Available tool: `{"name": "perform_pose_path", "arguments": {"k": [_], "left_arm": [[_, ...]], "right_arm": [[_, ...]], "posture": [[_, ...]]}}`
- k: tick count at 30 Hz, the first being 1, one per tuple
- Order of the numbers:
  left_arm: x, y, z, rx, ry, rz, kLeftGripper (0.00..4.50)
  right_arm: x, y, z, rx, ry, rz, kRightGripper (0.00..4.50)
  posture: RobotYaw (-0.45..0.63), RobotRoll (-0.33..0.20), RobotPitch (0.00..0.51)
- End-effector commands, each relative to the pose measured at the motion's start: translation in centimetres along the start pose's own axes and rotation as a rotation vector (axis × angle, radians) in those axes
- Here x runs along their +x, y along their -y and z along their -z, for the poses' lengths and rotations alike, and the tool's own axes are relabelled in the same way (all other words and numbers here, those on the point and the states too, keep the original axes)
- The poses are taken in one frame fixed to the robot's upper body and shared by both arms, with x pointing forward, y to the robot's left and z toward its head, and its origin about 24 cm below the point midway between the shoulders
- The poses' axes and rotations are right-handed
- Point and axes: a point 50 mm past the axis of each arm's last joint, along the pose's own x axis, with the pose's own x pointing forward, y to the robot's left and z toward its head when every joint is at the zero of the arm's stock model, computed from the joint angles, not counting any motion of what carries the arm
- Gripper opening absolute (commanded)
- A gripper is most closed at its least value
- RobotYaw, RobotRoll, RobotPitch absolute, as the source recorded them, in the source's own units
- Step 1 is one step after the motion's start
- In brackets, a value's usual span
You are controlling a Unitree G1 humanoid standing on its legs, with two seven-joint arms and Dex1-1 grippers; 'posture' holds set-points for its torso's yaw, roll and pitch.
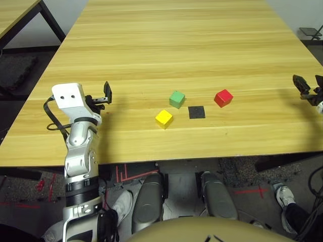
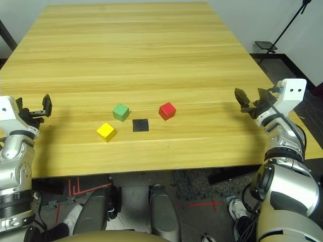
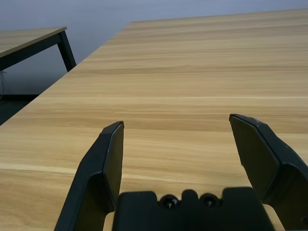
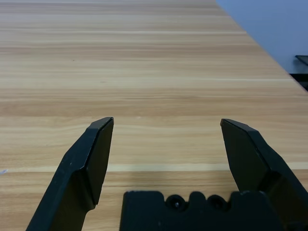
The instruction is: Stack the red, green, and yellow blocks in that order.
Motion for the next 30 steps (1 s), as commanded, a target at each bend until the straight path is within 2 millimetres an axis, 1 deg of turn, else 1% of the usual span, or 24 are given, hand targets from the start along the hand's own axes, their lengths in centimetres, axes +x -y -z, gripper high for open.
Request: {"name": "perform_pose_path", "arguments": {"k": [1,2,4,5,7,9,11,12,13,16,18,21,23,26,28,30], "left_arm": [[0.1,0.3,0.5,-0.007,-0.013,0.006,4.47],[0.1,0.5,0.9,-0.005,-0.022,0.013,4.47],[0.1,0.9,0.6,-0.014,-0.023,0.039,4.47],[0.2,1.1,-0.1,-0.014,-0.012,0.077,4.47],[0.4,1.4,-1.2,-0.016,0.003,0.132,4.47],[0.9,1.7,-3.1,-0.040,0.030,0.243,4.47],[1.1,2.2,-5.1,-0.049,0.042,0.386,4.47],[1.1,2.2,-5.6,-0.046,0.037,0.427,4.47],[1.0,2.8,-6.2,-0.027,0.022,0.526,4.47],[0.4,4.3,-7.2,0.056,-0.050,0.754,4.47],[-0.1,5.1,-7.7,0.094,-0.103,0.857,4.47],[-0.4,6.2,-7.9,0.156,-0.161,0.939,4.47],[-0.7,7.0,-8.1,0.171,-0.172,0.963,4.47],[-1.7,8.1,-7.9,0.169,-0.195,0.989,4.47],[-2.2,8.4,-7.6,0.186,-0.213,0.996,4.47],[-2.8,8.4,-7.4,0.190,-0.229,0.994,4.47]], "right_arm": [[-0.1,0.3,-0.3,-0.013,0.006,0.013,4.50],[-0.2,0.4,-0.3,-0.018,0.006,0.022,4.50],[-0.1,0.5,-0.9,-0.054,-0.005,0.005,4.50],[0.3,0.2,-1.6,-0.077,-0.005,-0.045,4.50],[0.9,-0.5,-2.6,-0.099,-0.007,-0.123,4.50],[1.8,-1.9,-3.8,-0.147,-0.044,-0.304,4.50],[2.3,-3.6,-4.8,-0.225,-0.100,-0.513,4.50],[2.4,-4.0,-5.0,-0.246,-0.118,-0.572,4.50],[2.6,-5.1,-5.0,-0.301,-0.174,-0.687,4.50],[3.0,-7.3,-5.4,-0.434,-0.316,-0.933,4.50],[3.7,-8.6,-6.1,-0.529,-0.381,-1.027,4.50],[4.8,-10.4,-6.7,-0.700,-0.474,-1.116,4.50],[5.5,-11.5,-6.9,-0.772,-0.499,-1.144,4.50],[6.2,-13.1,-7.0,-0.817,-0.501,-1.173,4.50],[6.4,-13.7,-6.8,-0.846,-0.517,-1.193,4.50],[6.6,-14.4,-6.7,-0.873,-0.529,-1.210,4.50]], "posture": [[0.19,-0.124,0.118],[0.18,-0.120,0.124],[0.18,-0.114,0.132],[0.17,-0.115,0.144],[0.18,-0.121,0.143],[0.19,-0.133,0.142],[0.20,-0.145,0.129],[0.21,-0.151,0.123],[0.22,-0.155,0.119],[0.24,-0.161,0.105],[0.26,-0.168,0.100],[0.30,-0.170,0.087],[0.32,-0.173,0.083],[0.38,-0.178,0.084],[0.39,-0.180,0.083],[0.43,-0.186,0.085]]}}
